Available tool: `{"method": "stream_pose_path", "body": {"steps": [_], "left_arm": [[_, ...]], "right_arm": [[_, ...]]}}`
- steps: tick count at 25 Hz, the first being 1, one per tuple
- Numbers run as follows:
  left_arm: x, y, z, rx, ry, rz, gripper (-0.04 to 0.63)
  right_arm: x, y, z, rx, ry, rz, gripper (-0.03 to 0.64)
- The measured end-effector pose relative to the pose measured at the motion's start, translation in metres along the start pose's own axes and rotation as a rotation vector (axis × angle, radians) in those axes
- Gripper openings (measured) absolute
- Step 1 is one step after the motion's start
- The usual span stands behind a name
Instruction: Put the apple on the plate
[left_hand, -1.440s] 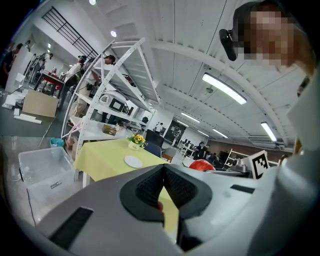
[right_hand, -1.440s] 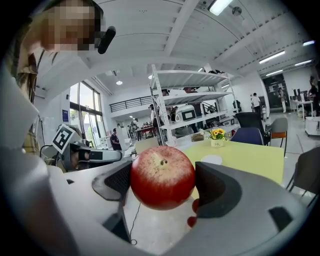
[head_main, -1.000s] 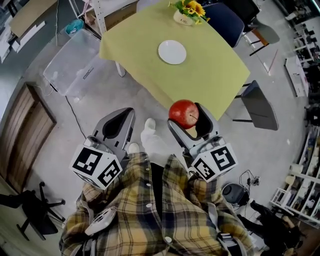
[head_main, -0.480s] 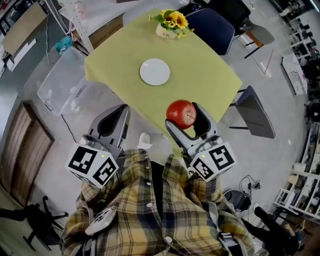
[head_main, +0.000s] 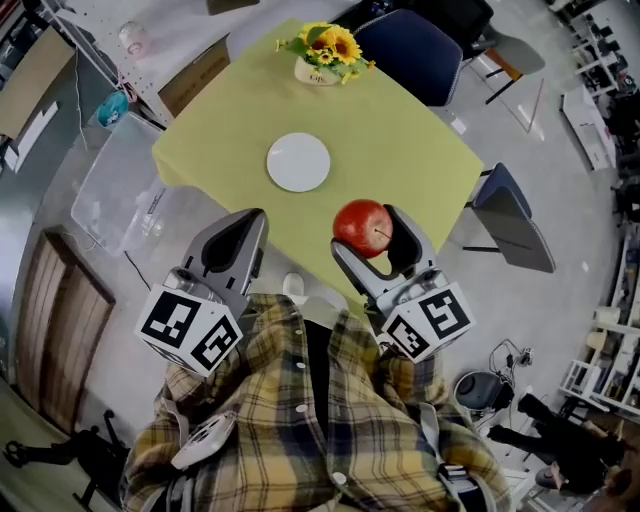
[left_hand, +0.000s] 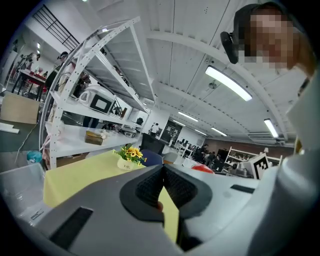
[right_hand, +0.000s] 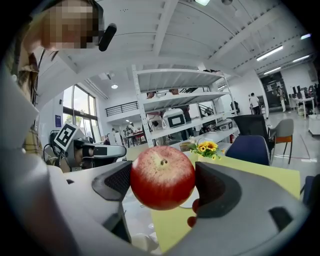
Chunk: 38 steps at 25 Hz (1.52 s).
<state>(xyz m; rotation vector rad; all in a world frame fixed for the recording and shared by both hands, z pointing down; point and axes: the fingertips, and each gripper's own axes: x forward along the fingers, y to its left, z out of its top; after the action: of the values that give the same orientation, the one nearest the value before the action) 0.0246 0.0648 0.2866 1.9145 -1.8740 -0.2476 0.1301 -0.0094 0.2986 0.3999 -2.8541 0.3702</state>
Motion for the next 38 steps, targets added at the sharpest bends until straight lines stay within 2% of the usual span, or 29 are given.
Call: {"method": "stream_pose_path", "body": {"steps": [5, 15, 25, 30, 38], "left_arm": [[0.034, 0.029, 0.016, 0.039, 0.063, -0.083, 0.008], [0.107, 0.111, 0.067, 0.089, 0.183, -0.283, 0.006], [0.145, 0.151, 0.077, 0.105, 0.337, -0.513, 0.008], [0.161, 0.155, 0.072, 0.093, 0.383, -0.567, 0.008], [0.173, 0.140, 0.062, 0.087, 0.414, -0.606, 0.007]], "right_arm": [[0.034, -0.012, 0.008, 0.021, -0.014, -0.074, 0.374], [0.123, -0.033, 0.034, 0.088, -0.036, -0.297, 0.374], [0.169, -0.042, 0.041, 0.147, -0.044, -0.555, 0.374], [0.179, -0.040, 0.036, 0.133, -0.002, -0.603, 0.374], [0.172, -0.054, 0.036, 0.111, 0.024, -0.635, 0.374]]}}
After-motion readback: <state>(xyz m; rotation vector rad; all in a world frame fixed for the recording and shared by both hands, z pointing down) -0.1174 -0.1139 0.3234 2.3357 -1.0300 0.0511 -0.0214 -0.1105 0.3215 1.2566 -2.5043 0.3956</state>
